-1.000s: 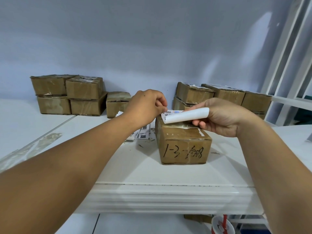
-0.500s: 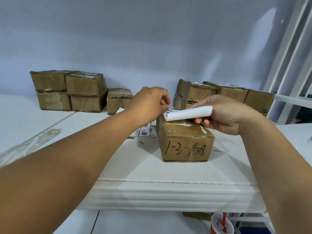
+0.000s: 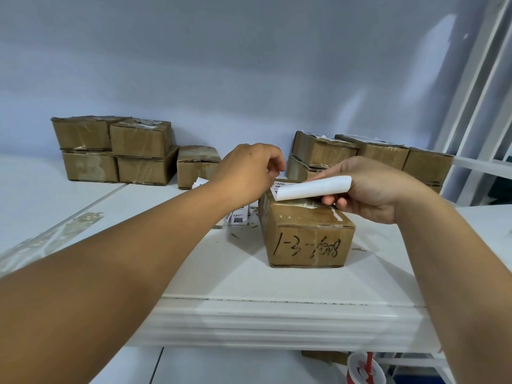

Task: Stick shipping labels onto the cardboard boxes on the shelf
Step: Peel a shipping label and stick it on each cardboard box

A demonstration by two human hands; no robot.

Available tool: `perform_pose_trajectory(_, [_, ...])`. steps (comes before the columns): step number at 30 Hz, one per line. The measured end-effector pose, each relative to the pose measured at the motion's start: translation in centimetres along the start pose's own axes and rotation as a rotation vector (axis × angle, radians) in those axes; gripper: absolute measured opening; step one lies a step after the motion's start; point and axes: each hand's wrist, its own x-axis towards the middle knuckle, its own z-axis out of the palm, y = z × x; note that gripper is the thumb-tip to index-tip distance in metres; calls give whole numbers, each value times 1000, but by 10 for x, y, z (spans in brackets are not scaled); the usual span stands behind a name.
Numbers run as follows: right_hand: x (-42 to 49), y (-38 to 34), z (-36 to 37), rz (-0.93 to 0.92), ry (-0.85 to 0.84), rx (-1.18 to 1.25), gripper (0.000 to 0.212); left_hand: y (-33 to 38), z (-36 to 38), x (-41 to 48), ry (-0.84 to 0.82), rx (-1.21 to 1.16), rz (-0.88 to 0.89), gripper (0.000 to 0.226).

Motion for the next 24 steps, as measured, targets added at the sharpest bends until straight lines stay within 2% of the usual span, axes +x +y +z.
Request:
perform_pose_trajectory(4, [1,2,-1,-16,-3,-23,20,11,-5,-4,-159,-270,35,22])
perform_pose_trajectory(7, [0,3,-2,-30,-14,-38,17,13,-5,-5,-313,-300,43,19])
perform_pose_trajectory(10, [-1,2,-4,-22,-39,-18,13,11,-6,-5,-404,-301,11,29])
perform_pose_trajectory(13, [-3,0,-6,-16,-51,20,9,10,-6,-4,-440,-344,9,24])
perform_pose_trajectory(24, [-7,-1,-13,-9,25,18,23,12,-8,-5,-483,-335,12,22])
